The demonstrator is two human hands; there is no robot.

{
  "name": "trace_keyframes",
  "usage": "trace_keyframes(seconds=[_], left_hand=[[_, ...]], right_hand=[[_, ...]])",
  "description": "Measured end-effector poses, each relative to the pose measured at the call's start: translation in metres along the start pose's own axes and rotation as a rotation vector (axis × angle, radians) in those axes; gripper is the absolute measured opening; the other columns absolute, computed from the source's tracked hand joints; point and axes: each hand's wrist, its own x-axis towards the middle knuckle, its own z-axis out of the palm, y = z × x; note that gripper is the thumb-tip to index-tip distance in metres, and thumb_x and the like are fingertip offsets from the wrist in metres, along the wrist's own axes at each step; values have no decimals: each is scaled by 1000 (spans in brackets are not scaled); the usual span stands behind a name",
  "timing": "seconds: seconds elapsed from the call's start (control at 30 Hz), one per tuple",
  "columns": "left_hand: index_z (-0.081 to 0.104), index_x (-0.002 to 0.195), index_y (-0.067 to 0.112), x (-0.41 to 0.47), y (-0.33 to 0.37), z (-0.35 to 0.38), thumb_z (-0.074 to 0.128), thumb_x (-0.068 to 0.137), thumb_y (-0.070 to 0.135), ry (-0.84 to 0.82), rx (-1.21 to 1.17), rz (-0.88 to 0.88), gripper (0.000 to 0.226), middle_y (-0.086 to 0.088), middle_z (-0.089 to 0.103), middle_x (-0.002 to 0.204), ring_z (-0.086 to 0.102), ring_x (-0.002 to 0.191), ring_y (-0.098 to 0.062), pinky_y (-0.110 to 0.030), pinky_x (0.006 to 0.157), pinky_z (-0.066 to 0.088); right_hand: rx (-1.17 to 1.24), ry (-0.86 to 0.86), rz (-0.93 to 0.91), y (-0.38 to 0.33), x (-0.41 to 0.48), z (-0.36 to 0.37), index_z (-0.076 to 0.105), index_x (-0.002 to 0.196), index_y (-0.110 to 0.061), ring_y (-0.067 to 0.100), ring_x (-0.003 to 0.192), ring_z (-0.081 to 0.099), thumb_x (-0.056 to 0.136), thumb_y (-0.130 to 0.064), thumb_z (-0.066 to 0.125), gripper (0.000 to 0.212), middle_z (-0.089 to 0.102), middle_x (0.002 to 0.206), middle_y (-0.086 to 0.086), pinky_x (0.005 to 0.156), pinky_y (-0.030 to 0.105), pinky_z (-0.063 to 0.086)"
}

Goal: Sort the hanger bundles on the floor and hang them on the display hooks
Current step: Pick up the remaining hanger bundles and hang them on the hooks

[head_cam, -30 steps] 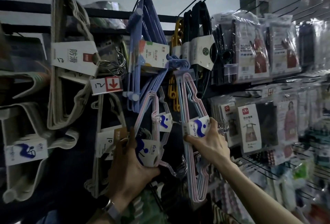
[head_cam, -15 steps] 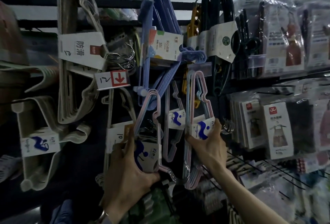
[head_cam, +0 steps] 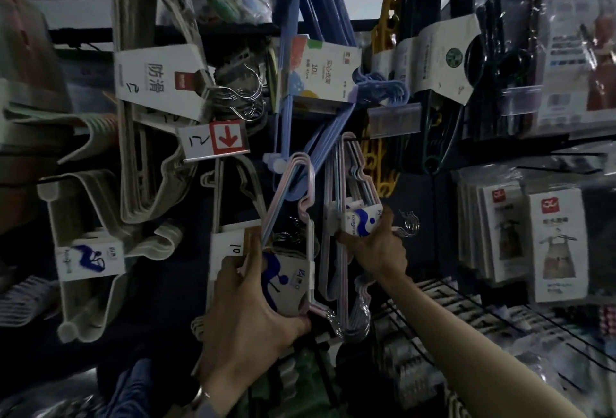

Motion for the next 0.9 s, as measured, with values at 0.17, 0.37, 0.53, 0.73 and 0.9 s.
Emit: trace_keyframes(seconds=[0.17,0.37,0.53,0.73,0.9], left_hand=[[-14,156,55,2,5,2,83,51,69,-4,40,-21,144,14,28,137,53,124,-12,-31,91,57],[-15,155,57,-1,11,3,77,46,74,2,91,-40,143,9,32,138,56,122,-17,-41,84,61],[-18,153,57,-7,18,6,72,44,79,1,109,-45,143,7,32,138,54,125,-19,-41,85,59],[-21,155,52,-11,32,15,66,51,90,-17,160,64,140,0,27,152,44,136,-20,-36,89,57],[-14,160,44,-4,48,39,65,58,91,17,158,115,138,3,30,142,47,129,-23,-41,82,59]], right_hand=[[89,-74,31,4,28,27,14,151,-36,40,103,66,58,-73,82,121,61,123,12,89,54,58],[259,-140,22,15,44,34,4,152,-51,33,110,60,43,-68,90,140,49,138,13,90,51,61],[190,-222,23,14,42,19,-14,157,-46,41,128,54,53,-65,93,151,42,151,21,99,47,55],[178,-510,42,26,32,-27,1,161,-35,27,115,68,52,-98,67,142,67,130,-4,99,53,56],[388,-748,28,-18,-44,-92,58,138,-31,29,102,76,87,-86,45,76,79,110,10,96,49,58]])
